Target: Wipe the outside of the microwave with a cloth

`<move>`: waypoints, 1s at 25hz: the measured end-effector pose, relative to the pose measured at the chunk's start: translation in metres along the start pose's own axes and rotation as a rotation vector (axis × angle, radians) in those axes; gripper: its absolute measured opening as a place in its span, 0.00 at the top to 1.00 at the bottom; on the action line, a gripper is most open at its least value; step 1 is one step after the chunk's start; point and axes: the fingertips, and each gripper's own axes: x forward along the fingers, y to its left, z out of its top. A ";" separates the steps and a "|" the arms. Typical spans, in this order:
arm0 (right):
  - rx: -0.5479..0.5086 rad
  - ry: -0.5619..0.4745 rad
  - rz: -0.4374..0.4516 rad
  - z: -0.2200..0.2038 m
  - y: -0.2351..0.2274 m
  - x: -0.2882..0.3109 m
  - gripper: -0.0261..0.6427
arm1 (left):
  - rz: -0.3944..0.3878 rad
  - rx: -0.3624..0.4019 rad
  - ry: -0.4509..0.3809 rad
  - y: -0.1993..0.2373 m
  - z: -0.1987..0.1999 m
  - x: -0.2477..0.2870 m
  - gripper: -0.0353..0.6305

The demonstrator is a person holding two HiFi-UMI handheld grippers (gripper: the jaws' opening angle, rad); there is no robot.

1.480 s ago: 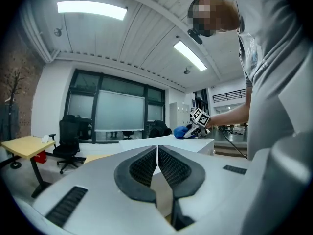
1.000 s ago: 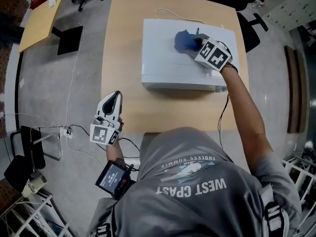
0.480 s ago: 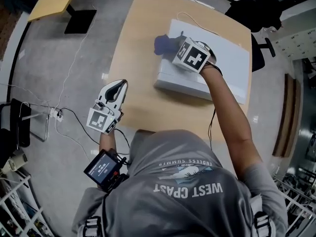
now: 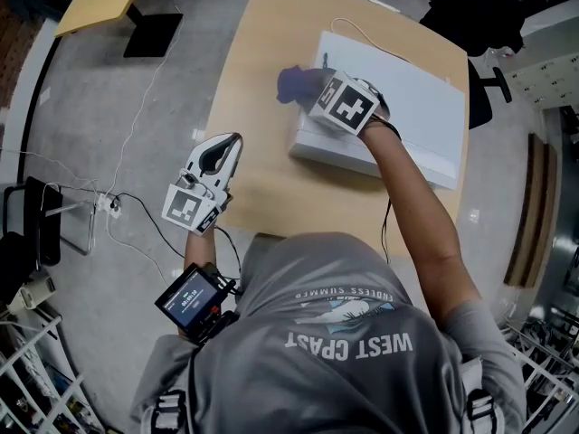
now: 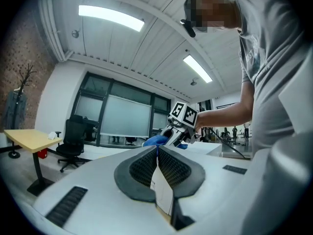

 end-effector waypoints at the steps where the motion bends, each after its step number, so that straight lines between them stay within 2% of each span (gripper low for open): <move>1: 0.006 -0.006 0.002 0.000 0.000 0.000 0.82 | -0.003 -0.006 -0.005 0.000 0.001 0.002 0.90; 4: 0.041 -0.038 0.011 0.003 -0.002 -0.003 0.82 | -0.012 -0.043 -0.029 0.004 0.005 0.010 0.90; 6: 0.100 -0.111 0.033 0.013 -0.004 -0.012 0.82 | -0.020 -0.096 -0.064 0.008 0.011 0.020 0.90; 10: 0.267 -0.385 0.139 0.054 -0.003 -0.047 0.82 | -0.099 -0.202 -0.144 0.014 0.030 0.047 0.90; 14: 0.371 -0.635 0.252 0.093 0.002 -0.095 0.82 | -0.207 -0.218 -0.159 0.010 0.048 0.078 0.88; 16: 0.374 -0.693 0.282 0.105 0.004 -0.112 0.82 | -0.256 -0.223 -0.157 0.005 0.055 0.093 0.62; 17: 0.364 -0.699 0.290 0.107 0.006 -0.117 0.82 | -0.283 -0.224 -0.160 0.001 0.058 0.100 0.56; 19: 0.340 -0.677 0.311 0.107 0.012 -0.120 0.82 | -0.342 -0.196 -0.174 -0.010 0.067 0.110 0.53; 21: 0.335 -0.643 0.345 0.105 0.019 -0.118 0.82 | -0.404 -0.135 -0.192 -0.023 0.077 0.117 0.51; 25: 0.416 -0.625 0.454 0.098 0.019 -0.119 0.82 | -0.488 0.007 -0.197 -0.042 0.092 0.135 0.51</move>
